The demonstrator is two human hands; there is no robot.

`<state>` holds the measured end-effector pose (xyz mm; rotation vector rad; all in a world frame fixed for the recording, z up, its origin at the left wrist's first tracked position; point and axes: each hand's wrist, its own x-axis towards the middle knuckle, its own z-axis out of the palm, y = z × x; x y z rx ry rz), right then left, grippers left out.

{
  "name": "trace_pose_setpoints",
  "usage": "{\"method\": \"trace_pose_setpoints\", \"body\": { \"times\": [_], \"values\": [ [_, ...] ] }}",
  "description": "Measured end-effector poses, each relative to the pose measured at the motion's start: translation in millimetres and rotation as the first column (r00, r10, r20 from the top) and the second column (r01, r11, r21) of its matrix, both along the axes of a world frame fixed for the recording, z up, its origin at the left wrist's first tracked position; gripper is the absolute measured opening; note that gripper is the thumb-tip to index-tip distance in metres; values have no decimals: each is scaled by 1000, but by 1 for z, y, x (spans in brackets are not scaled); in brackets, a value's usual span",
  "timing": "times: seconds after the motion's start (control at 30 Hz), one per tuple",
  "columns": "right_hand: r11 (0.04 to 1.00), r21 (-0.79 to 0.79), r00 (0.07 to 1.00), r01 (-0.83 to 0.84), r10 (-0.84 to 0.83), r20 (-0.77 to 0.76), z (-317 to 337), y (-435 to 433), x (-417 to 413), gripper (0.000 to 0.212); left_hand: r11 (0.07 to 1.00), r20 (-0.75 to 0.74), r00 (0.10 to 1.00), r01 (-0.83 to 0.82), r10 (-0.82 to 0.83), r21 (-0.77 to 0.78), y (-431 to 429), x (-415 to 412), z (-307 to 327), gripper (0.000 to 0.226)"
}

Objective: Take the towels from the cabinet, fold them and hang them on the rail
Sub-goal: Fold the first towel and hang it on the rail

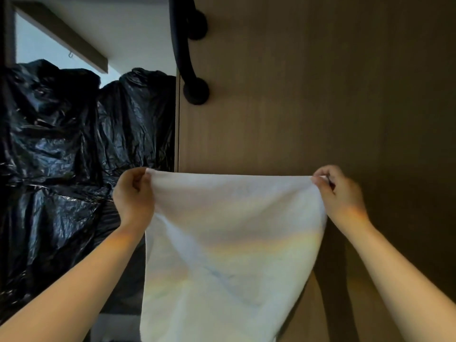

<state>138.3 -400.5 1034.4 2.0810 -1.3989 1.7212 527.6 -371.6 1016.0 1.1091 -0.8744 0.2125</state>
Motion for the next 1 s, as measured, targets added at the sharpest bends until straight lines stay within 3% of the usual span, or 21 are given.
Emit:
{"method": "trace_pose_setpoints", "body": {
  "times": [0.17,0.3,0.43,0.57,0.77,0.87,1.0],
  "values": [
    [997,-7,996,81,-81,-39,-6,-3,2,22,1000,99,995,-10,10,2,2,2,-2,17],
    [991,21,987,135,-133,-94,-14,-7,-1,19,1000,80,997,0,-1,21,4,2,-6,15],
    [982,136,988,131,-118,-102,-31,-14,2,10,999,79,997,21,-25,44,8,5,-28,11],
    [933,314,968,174,-103,-231,-65,-18,3,12,989,109,993,35,-51,144,14,6,-61,11],
    [879,403,913,255,-82,-399,-120,-6,18,16,964,46,980,179,-191,197,38,-15,-104,13],
    [895,417,919,156,23,-394,-139,8,41,11,934,82,959,241,-271,264,52,-34,-115,12],
    [878,464,945,-119,243,-217,-153,41,81,12,862,122,905,338,-408,379,68,-65,-134,6]
  ]
}}
